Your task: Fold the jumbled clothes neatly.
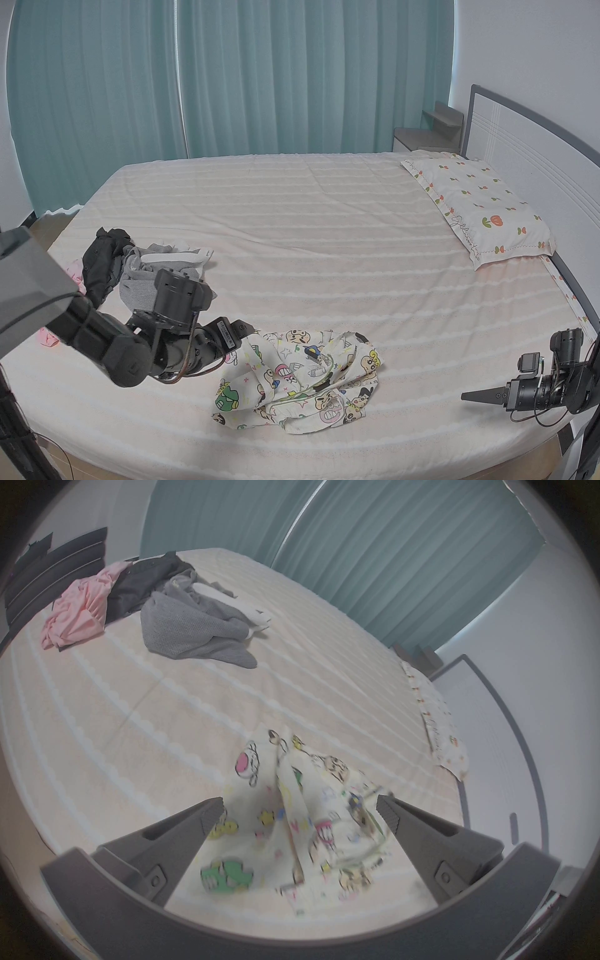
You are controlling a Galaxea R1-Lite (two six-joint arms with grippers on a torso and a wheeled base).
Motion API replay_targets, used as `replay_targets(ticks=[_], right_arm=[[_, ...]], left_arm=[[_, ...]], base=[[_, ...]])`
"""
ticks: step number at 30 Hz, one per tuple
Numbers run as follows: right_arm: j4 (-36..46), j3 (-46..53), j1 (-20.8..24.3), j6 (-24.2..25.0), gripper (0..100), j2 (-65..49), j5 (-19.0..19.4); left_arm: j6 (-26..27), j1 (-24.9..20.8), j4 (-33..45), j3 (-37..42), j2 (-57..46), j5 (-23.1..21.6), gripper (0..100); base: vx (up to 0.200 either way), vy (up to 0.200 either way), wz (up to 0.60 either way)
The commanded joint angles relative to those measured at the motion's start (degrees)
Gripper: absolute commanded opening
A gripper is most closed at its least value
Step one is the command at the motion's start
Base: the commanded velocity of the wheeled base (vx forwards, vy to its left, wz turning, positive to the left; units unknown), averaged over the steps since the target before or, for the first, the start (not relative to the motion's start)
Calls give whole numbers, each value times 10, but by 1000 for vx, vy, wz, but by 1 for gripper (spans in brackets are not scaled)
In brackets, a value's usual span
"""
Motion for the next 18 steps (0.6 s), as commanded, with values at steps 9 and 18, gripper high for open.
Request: replay_targets(ticks=[9, 18], right_arm=[[-36, 10, 0, -18, 100, 28, -2], [-79, 18, 0, -16, 100, 47, -4]], left_arm=[[-3, 28, -2, -187, 220, 2, 100], [1, 32, -5, -196, 219, 4, 0]], base=[[0, 0, 0], [0, 0, 0]])
